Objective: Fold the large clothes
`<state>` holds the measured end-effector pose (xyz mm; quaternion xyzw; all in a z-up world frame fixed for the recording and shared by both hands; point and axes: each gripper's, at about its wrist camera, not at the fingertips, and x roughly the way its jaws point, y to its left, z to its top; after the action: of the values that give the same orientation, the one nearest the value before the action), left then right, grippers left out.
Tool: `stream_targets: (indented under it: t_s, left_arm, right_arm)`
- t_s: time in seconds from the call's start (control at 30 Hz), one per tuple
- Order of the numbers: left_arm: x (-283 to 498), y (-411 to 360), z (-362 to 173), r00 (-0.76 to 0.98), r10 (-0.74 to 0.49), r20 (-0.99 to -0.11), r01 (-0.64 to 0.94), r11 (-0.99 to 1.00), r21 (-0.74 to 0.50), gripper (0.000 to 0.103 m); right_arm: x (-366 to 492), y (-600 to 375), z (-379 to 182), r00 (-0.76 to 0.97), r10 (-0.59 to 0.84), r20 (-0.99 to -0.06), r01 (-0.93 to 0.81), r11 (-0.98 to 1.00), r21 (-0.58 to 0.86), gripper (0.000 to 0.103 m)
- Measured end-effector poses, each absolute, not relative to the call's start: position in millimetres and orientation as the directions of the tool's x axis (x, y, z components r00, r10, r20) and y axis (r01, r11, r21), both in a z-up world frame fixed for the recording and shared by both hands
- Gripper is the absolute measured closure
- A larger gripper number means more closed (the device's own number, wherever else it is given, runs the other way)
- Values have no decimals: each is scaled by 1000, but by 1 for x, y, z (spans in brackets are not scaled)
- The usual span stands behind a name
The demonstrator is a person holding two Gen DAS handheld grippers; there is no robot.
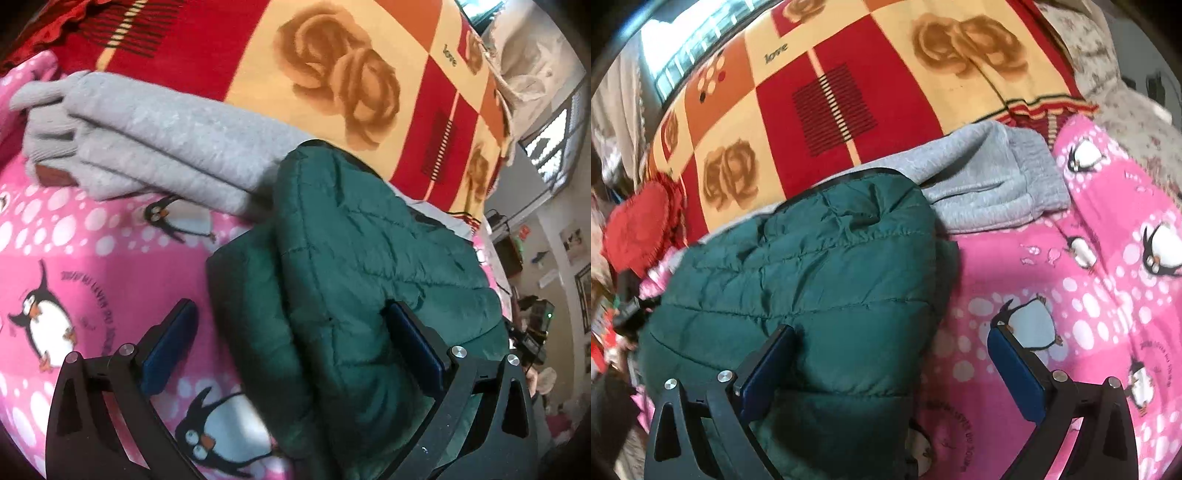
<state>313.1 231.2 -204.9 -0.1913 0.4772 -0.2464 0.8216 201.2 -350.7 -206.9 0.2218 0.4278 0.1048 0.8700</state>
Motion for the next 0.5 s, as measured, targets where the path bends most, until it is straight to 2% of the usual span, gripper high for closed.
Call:
stream_targets:
  t_s: [0.1, 0.2, 0.33, 0.43, 0.5]
  left_arm:
    - [316, 220, -206, 399, -624, -672, 259, 780, -570, 0]
    - [315, 218, -207, 410, -625, -664, 270, 779, -566, 1]
    - [308, 219, -209, 446, -612, -653, 274, 788, -552, 14]
    - [304, 218, -207, 478, -593, -648, 273, 802, -532, 26]
    - [302, 216, -208, 498, -572, -652, 263, 816, -515, 31]
  right_arm:
    - [199, -361, -208, 635, 403, -659, 26, 841, 540, 0]
    - [207, -362, -216, 620, 367, -693, 56, 860, 507, 0]
    - [228, -363, -237, 581, 450, -678, 12, 829, 559, 0]
    - [247, -372, -255, 552, 576, -603, -30, 736, 676, 0]
    - [253, -374, -259, 541, 620, -569, -68, 706, 705, 0]
